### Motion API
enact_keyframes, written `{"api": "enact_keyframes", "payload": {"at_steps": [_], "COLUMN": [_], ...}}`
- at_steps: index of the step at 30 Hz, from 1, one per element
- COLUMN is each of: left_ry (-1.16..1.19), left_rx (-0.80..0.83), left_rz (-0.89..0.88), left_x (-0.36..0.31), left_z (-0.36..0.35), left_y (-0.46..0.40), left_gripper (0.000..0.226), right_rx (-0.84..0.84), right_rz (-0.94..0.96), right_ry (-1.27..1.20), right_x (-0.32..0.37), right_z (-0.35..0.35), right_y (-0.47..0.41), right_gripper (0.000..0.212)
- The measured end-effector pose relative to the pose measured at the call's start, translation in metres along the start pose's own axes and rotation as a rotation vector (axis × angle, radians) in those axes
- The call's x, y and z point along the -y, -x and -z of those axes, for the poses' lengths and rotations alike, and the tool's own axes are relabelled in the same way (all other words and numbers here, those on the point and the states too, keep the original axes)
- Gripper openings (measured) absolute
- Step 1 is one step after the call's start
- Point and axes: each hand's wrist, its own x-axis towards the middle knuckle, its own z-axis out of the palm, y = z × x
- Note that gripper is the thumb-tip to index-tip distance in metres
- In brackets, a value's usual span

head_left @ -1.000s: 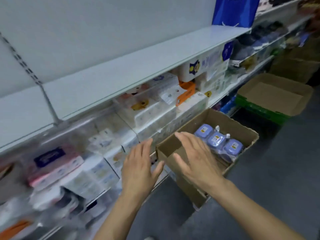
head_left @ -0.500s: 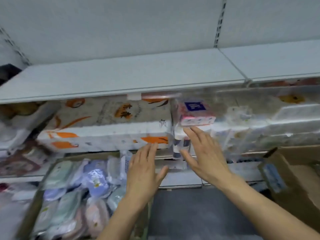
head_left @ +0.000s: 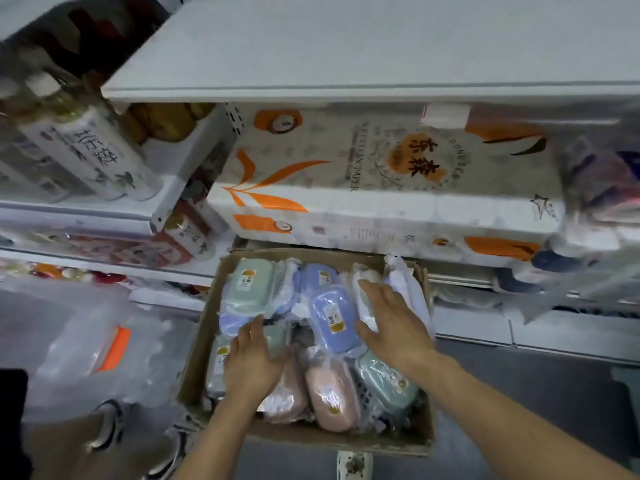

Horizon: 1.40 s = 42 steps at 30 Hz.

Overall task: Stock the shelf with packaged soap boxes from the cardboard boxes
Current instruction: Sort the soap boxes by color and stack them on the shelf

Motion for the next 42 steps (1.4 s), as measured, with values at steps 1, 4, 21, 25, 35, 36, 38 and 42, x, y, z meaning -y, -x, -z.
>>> {"api": "enact_keyframes", "payload": {"at_steps": [1, 4, 21, 25, 35, 36, 38, 42], "left_ry": [0.017, 0.047, 0.115, 0.275, 0.496, 0.502, 0.507, 0.501], "left_rx": [0.030, 0.127, 0.080, -0.020, -0.099, -0.090, -0.049, 0.054], "left_rz": [0.054, 0.177, 0.185, 0.093, -0.224, -0.253, -0.307, -0.443], "left_x": [0.010, 0.033, 0.038, 0.012, -0.166, -0.188, -0.235, -0.339], "left_z": [-0.003, -0.014, -0.030, -0.004, -0.008, -0.018, -0.040, -0.090], "left_y": [-0.007, -0.023, 0.002, 0.039, 0.114, 0.124, 0.143, 0.184], "left_gripper": [0.089, 0.094, 0.092, 0.090, 0.092, 0.090, 0.088, 0.084], "right_rx": [0.012, -0.010, -0.072, -0.122, -0.277, -0.297, -0.335, -0.426], "right_rz": [0.007, -0.018, -0.181, -0.180, -0.133, -0.137, -0.170, -0.299], "right_ry": [0.031, 0.183, -0.067, -0.318, -0.401, -0.417, -0.447, -0.488], "right_x": [0.007, 0.026, 0.038, 0.025, -0.079, -0.099, -0.142, -0.243], "right_z": [-0.010, -0.035, -0.069, -0.028, 0.115, 0.130, 0.158, 0.204], "right_y": [-0.008, -0.032, -0.054, -0.022, 0.088, 0.103, 0.137, 0.216], "right_gripper": [0.068, 0.078, 0.111, 0.105, 0.094, 0.093, 0.090, 0.093]}}
